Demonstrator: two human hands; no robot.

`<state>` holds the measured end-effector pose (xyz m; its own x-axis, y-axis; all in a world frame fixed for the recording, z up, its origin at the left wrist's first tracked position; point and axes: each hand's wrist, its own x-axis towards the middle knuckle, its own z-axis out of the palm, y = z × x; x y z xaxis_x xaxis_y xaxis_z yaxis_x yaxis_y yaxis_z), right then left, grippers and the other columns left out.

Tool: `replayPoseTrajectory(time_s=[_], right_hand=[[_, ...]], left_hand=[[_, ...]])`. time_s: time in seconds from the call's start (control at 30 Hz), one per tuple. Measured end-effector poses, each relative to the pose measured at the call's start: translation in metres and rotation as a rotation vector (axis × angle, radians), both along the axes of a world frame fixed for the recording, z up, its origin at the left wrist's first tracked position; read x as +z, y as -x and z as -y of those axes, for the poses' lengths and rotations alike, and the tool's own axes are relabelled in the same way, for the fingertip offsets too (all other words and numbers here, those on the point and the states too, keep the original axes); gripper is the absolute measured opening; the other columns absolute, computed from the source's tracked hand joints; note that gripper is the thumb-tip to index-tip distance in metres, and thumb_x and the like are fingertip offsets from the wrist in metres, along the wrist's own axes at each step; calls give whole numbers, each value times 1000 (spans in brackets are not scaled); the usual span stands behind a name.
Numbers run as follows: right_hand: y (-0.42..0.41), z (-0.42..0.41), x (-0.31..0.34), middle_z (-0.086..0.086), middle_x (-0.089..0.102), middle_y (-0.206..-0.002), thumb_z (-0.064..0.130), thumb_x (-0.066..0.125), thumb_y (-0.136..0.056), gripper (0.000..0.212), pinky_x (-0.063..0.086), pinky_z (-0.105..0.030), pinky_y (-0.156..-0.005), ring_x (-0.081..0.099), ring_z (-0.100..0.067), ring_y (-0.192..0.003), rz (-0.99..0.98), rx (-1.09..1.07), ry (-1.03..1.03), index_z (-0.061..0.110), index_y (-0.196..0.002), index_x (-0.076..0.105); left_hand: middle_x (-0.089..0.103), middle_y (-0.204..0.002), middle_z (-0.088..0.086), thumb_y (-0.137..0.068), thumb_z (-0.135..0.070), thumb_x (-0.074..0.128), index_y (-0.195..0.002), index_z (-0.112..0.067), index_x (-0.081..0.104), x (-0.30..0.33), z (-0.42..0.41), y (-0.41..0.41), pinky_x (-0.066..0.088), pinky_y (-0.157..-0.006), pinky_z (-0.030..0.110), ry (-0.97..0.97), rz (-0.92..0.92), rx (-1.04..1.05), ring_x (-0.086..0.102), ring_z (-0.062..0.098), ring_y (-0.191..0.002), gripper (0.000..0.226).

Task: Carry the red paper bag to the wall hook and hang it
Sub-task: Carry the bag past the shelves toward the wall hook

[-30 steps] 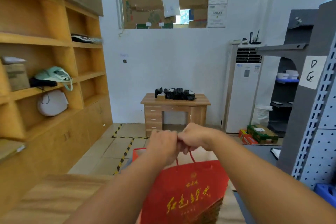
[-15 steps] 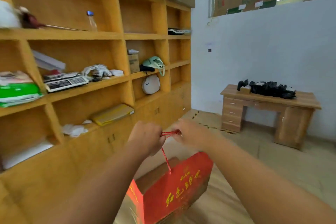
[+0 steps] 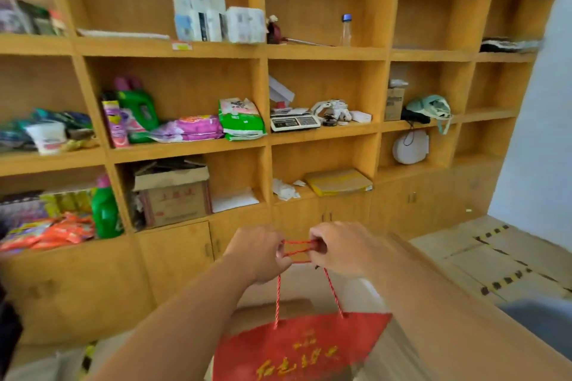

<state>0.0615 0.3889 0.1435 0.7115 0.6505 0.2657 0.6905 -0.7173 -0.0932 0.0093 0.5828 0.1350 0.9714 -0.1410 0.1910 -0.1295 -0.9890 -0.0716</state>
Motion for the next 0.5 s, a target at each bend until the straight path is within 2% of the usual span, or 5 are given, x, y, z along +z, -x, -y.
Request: replayPoseTrajectory(time_s=[0.07, 0.17, 0.3, 0.5], right_hand=[[-2, -42, -3, 7, 61, -78, 41, 52, -82, 17, 38, -33, -57, 57, -16, -71, 122, 67, 84, 26, -76, 54], [3, -96, -7, 5, 58, -81, 44, 50, -84, 21, 35, -33, -58, 56, -19, -72, 213, 166, 116, 25, -79, 52], [8, -149, -14, 5, 56, -82, 46, 49, -88, 22, 33, -33, -59, 49, -17, -69, 208, 229, 109, 26, -79, 47], [2, -205, -25, 4, 57, -85, 44, 46, -90, 21, 33, -34, -60, 56, -22, -76, 170, 247, 144, 25, -80, 45]], left_hand=[[62, -104, -2, -88, -48, 51, -87, -29, 54, -4, -37, 10, 51, -79, 41, 2, -24, 54, 58, 23, -93, 19], [61, -109, -1, -88, -48, 51, -90, -29, 55, -11, -87, 22, 51, -84, 41, -16, -25, 119, 58, 23, -102, 19], [58, -110, -1, -90, -53, 49, -97, -29, 58, -19, -141, 32, 48, -82, 41, -50, -37, 175, 56, 22, -105, 27], [58, -106, -1, -90, -55, 49, -93, -28, 56, -30, -195, 31, 44, -81, 39, -82, -22, 215, 55, 22, -100, 29]])
